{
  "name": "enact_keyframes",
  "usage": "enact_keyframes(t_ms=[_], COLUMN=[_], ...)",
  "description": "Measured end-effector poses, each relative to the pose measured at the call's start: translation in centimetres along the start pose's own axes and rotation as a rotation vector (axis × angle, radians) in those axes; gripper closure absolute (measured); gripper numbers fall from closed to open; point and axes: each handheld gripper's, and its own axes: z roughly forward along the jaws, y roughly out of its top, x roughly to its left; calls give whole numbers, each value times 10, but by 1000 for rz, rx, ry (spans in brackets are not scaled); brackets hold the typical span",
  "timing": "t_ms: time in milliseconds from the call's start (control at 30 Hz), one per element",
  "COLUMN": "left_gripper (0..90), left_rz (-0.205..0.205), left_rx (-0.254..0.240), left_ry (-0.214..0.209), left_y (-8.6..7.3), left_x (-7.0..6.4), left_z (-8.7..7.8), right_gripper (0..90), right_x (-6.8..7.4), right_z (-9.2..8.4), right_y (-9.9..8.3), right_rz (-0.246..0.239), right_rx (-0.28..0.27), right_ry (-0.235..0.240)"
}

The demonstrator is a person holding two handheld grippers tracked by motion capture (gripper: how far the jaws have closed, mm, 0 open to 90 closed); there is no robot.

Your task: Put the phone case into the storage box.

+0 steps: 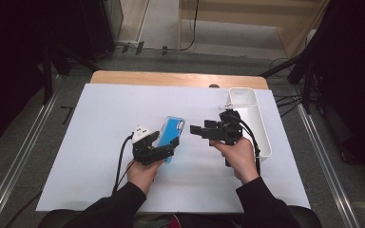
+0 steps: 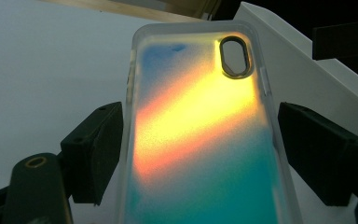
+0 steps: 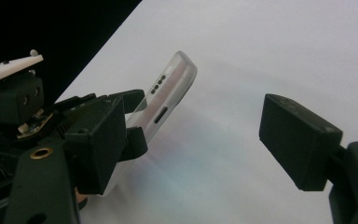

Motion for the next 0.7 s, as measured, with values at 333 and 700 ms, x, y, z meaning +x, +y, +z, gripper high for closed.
enact_keyframes(t_ms=[333,700], left_gripper=[165,165], left_rz=[10,6], left_rx=[-9,-27], left_ry=[15,19], left_y=[-4,-6], left_x=[-4,-5], left_z=[0,0], right_gripper=[221,225], right_x=[-3,-6], right_z=[10,20], right_y=[9,16], right_rz=[49,102], right_rx=[17,28], right_ry=[-5,1])
